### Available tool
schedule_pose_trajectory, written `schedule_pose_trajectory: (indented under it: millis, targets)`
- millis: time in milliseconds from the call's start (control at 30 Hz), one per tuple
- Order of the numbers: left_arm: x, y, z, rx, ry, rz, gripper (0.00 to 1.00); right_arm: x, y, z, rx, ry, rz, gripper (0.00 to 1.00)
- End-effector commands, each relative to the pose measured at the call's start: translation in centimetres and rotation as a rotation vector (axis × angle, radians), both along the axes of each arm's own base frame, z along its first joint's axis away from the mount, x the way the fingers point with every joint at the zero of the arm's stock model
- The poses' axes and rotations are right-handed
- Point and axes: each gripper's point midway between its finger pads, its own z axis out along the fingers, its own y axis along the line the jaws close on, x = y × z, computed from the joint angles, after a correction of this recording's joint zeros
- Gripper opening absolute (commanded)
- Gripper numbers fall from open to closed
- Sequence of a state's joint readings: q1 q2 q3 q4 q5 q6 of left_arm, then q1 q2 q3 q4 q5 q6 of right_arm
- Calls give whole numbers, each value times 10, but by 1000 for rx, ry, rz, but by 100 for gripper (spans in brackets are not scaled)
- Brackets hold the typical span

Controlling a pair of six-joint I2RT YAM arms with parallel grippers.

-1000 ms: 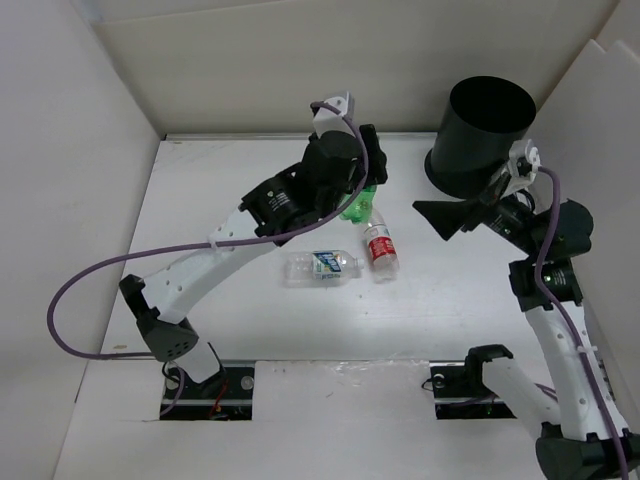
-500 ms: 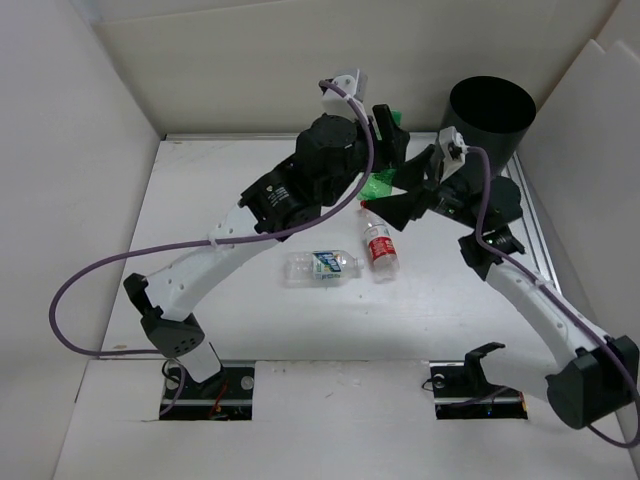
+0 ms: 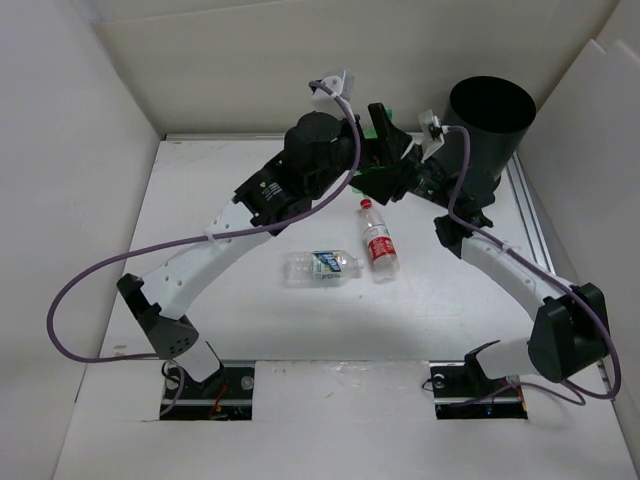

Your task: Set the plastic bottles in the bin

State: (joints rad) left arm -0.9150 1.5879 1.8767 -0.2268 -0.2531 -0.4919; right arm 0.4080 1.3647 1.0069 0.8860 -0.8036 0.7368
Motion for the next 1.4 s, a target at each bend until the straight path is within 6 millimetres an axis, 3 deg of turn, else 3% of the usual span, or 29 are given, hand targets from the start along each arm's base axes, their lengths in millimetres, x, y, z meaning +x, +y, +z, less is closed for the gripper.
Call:
schedule_pose_trajectory:
  millis: [0, 100, 133, 167, 200, 233, 267, 300, 333, 367, 400, 433, 500, 567, 600, 633, 700, 733, 767, 800, 833, 867, 933, 1000, 1067, 1167, 1333, 1367]
  targets:
    - [-15, 12, 33, -97, -22, -49, 100, 3, -13, 58, 94, -177, -76, 7]
    - [-8, 33, 54, -114, -28, 40, 100, 32, -25, 54, 11, -158, -166, 4]
    - [-7, 40, 61, -121, -35, 74, 100, 58, -41, 42, -33, -114, -247, 4]
    - [-5, 48, 67, -127, -41, 112, 100, 67, -53, 52, -39, -122, -295, 4]
    - [-7, 64, 77, -131, -45, 159, 100, 84, -64, 46, -62, -96, -340, 4]
    - [3, 83, 78, -126, -46, 266, 100, 96, -80, 48, -74, -84, -399, 4]
    - [4, 93, 78, -120, -44, 307, 100, 127, -116, 34, -115, -9, -545, 4]
    - [5, 99, 74, -102, -45, 336, 100, 140, -136, 43, -125, -14, -626, 4]
    - [6, 110, 67, -75, -41, 380, 100, 150, -156, 46, -143, -2, -713, 4]
    - [6, 112, 58, -47, -36, 389, 100, 174, -199, 32, -186, 64, -894, 4]
    - [4, 117, 51, -25, -33, 398, 100, 181, -219, 45, -187, 55, -970, 5]
    - [7, 113, 25, 32, -2, 398, 100, 196, -238, 34, -204, 95, -1035, 5]
    - [9, 112, -2, 40, 55, 422, 100, 212, -280, 23, -241, 145, -1150, 5]
    - [6, 109, -35, 73, 114, 406, 100, 230, -307, 19, -275, 165, -1238, 5]
    - [3, 109, -42, 59, 134, 399, 100, 233, -329, 12, -306, 185, -1303, 7]
    - [0, 105, -63, 71, 191, 388, 100, 242, -340, 6, -322, 197, -1327, 10]
    - [-4, 102, -75, 68, 238, 375, 100, 249, -357, -2, -330, 220, -1351, 12]
    - [-7, 102, -80, 79, 256, 368, 100, 251, -369, 3, -327, 222, -1373, 13]
    - [-8, 103, -101, 132, 318, 384, 100, 263, -372, -12, -345, 256, -1367, 20]
    - [-9, 104, -108, 158, 342, 390, 100, 267, -379, -16, -363, 265, -1375, 29]
    - [-10, 105, -116, 182, 365, 397, 100, 270, -386, -25, -398, 304, -1400, 45]
    - [-11, 105, -125, 206, 386, 403, 100, 279, -384, -24, -411, 300, -1404, 69]
    - [-15, 103, -142, 250, 424, 383, 100, 284, -388, -28, -440, 326, -1444, 92]
    - [-18, 106, -165, 293, 456, 391, 100, 285, -383, -25, -465, 320, -1455, 100]
    - [-22, 100, -175, 264, 484, 370, 100, 286, -375, -19, -461, 310, -1474, 100]
    - [-31, 91, -195, 267, 520, 349, 100, 282, -380, -8, -465, 331, -1562, 100]
    - [-41, 79, -210, 163, 633, 440, 100, 261, -364, 10, -512, 366, -1599, 100]
    - [-45, 79, -219, 138, 676, 461, 100, 245, -357, 29, -488, 336, -1588, 100]
